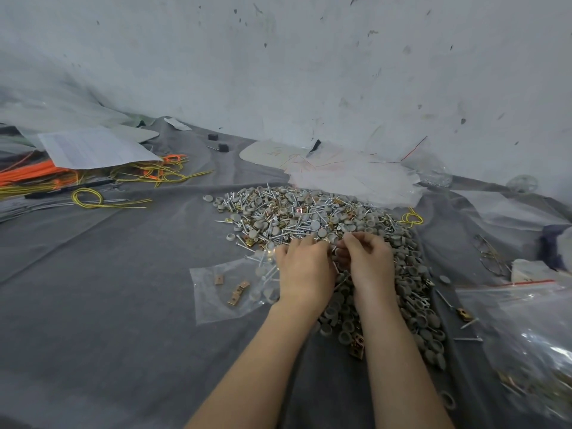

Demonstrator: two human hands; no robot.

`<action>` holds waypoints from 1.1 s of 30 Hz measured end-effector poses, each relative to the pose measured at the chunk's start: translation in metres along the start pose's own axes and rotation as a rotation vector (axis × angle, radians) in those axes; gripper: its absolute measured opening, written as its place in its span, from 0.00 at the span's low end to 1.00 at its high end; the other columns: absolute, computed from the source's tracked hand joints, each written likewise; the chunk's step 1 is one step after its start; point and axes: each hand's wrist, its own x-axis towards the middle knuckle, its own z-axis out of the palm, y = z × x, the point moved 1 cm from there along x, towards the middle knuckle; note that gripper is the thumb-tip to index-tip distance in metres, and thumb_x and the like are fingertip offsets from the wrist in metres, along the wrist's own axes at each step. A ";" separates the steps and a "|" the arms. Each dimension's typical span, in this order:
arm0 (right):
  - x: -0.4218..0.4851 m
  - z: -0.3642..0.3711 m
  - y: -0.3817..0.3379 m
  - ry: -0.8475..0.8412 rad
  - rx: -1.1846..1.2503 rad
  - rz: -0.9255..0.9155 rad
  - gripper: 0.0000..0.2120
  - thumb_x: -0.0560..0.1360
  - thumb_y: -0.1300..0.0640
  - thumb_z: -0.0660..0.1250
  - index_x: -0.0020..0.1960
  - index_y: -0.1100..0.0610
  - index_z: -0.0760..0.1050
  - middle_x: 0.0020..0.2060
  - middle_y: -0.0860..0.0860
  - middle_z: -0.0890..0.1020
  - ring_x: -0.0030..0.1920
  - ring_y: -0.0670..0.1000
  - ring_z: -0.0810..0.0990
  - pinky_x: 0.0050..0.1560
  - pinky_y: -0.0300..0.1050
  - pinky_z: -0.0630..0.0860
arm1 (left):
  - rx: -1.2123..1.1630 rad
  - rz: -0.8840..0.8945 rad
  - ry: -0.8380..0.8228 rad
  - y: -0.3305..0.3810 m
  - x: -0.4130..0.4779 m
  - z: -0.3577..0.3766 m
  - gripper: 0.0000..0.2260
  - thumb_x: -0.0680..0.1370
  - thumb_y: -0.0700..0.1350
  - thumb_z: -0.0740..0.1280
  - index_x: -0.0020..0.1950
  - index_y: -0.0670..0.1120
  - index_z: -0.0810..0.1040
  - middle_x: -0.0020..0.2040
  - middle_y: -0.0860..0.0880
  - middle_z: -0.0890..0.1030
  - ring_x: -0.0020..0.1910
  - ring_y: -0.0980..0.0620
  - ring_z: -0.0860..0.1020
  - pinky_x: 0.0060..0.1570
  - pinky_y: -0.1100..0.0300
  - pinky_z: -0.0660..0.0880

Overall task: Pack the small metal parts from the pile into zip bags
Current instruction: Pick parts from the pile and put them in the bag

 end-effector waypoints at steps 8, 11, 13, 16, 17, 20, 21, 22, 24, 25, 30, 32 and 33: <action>0.000 -0.001 0.000 0.014 -0.010 -0.018 0.04 0.76 0.65 0.64 0.44 0.59 0.74 0.33 0.52 0.80 0.28 0.42 0.78 0.28 0.32 0.73 | -0.106 -0.020 -0.041 -0.002 -0.003 0.001 0.10 0.79 0.44 0.59 0.54 0.48 0.78 0.52 0.50 0.80 0.56 0.47 0.74 0.57 0.52 0.58; -0.001 0.000 -0.001 0.009 -0.008 -0.035 0.01 0.76 0.66 0.64 0.48 0.63 0.74 0.32 0.52 0.79 0.25 0.40 0.77 0.28 0.32 0.74 | -0.164 -0.044 -0.025 -0.001 -0.003 -0.002 0.08 0.77 0.43 0.60 0.50 0.49 0.78 0.50 0.51 0.80 0.54 0.48 0.75 0.52 0.53 0.58; -0.002 -0.001 -0.001 0.008 -0.066 -0.062 0.03 0.76 0.66 0.64 0.49 0.62 0.74 0.32 0.51 0.79 0.29 0.43 0.78 0.33 0.36 0.76 | -0.240 -0.085 -0.009 -0.002 -0.002 -0.005 0.06 0.76 0.43 0.61 0.47 0.50 0.77 0.46 0.52 0.80 0.51 0.49 0.76 0.53 0.54 0.58; -0.006 -0.002 -0.002 -0.038 -0.236 -0.151 0.10 0.77 0.65 0.63 0.44 0.51 0.74 0.36 0.55 0.81 0.37 0.55 0.80 0.44 0.48 0.77 | -0.398 -0.156 0.041 -0.003 -0.001 -0.012 0.06 0.75 0.42 0.63 0.42 0.52 0.74 0.36 0.55 0.77 0.45 0.49 0.77 0.58 0.52 0.68; -0.007 -0.001 -0.003 -0.076 -0.302 -0.179 0.12 0.77 0.65 0.63 0.42 0.49 0.74 0.39 0.56 0.82 0.41 0.57 0.81 0.47 0.50 0.77 | -0.451 -0.173 0.057 -0.004 0.000 -0.014 0.06 0.75 0.41 0.63 0.42 0.52 0.74 0.34 0.55 0.75 0.43 0.50 0.77 0.58 0.50 0.70; -0.010 0.001 -0.004 -0.156 -0.432 -0.212 0.12 0.76 0.65 0.62 0.42 0.50 0.78 0.44 0.50 0.82 0.48 0.52 0.80 0.53 0.47 0.76 | -0.560 -0.186 0.094 -0.005 -0.001 -0.018 0.06 0.75 0.41 0.64 0.42 0.52 0.74 0.33 0.56 0.74 0.38 0.52 0.74 0.55 0.48 0.73; -0.011 0.002 -0.004 -0.164 -0.438 -0.217 0.11 0.76 0.64 0.62 0.43 0.51 0.79 0.44 0.49 0.82 0.49 0.50 0.80 0.54 0.45 0.76 | -0.588 -0.182 0.110 -0.006 0.000 -0.019 0.05 0.75 0.41 0.64 0.42 0.51 0.74 0.34 0.56 0.74 0.38 0.52 0.74 0.54 0.49 0.73; -0.012 0.002 -0.005 -0.172 -0.426 -0.225 0.11 0.77 0.63 0.62 0.43 0.50 0.79 0.43 0.47 0.82 0.48 0.47 0.80 0.52 0.42 0.75 | -0.613 -0.180 0.127 -0.006 0.000 -0.019 0.05 0.75 0.40 0.65 0.43 0.50 0.75 0.34 0.56 0.75 0.38 0.52 0.74 0.52 0.51 0.74; -0.013 0.003 -0.006 -0.210 -0.384 -0.257 0.11 0.77 0.59 0.64 0.40 0.46 0.78 0.38 0.42 0.81 0.42 0.40 0.79 0.45 0.32 0.74 | -0.660 -0.193 0.154 -0.008 0.001 -0.019 0.03 0.75 0.41 0.65 0.44 0.49 0.76 0.35 0.56 0.76 0.38 0.53 0.75 0.46 0.57 0.74; -0.014 0.003 -0.006 -0.239 -0.368 -0.266 0.12 0.77 0.58 0.64 0.39 0.44 0.77 0.36 0.39 0.81 0.39 0.36 0.78 0.41 0.29 0.72 | -0.686 -0.206 0.158 -0.008 0.002 -0.018 0.03 0.75 0.40 0.66 0.44 0.49 0.76 0.36 0.56 0.76 0.38 0.54 0.75 0.42 0.59 0.74; -0.013 0.003 -0.005 -0.263 -0.376 -0.272 0.14 0.77 0.58 0.66 0.36 0.43 0.77 0.33 0.40 0.81 0.37 0.37 0.78 0.38 0.26 0.72 | -0.746 -0.212 0.122 -0.011 0.000 -0.018 0.03 0.76 0.40 0.66 0.49 0.46 0.77 0.40 0.53 0.78 0.41 0.55 0.76 0.40 0.69 0.73; -0.012 0.001 -0.004 -0.217 -0.377 -0.266 0.11 0.77 0.56 0.66 0.37 0.45 0.77 0.34 0.41 0.80 0.37 0.38 0.77 0.36 0.25 0.70 | -0.558 -0.129 0.103 -0.021 0.001 -0.021 0.12 0.76 0.46 0.68 0.58 0.47 0.76 0.53 0.50 0.78 0.53 0.53 0.76 0.56 0.58 0.73; -0.011 0.000 -0.004 -0.195 -0.373 -0.250 0.09 0.77 0.55 0.66 0.38 0.47 0.77 0.34 0.42 0.79 0.36 0.38 0.76 0.35 0.26 0.70 | -0.411 -0.081 0.063 -0.028 0.001 -0.023 0.20 0.75 0.50 0.69 0.65 0.49 0.73 0.61 0.48 0.75 0.62 0.50 0.72 0.64 0.53 0.69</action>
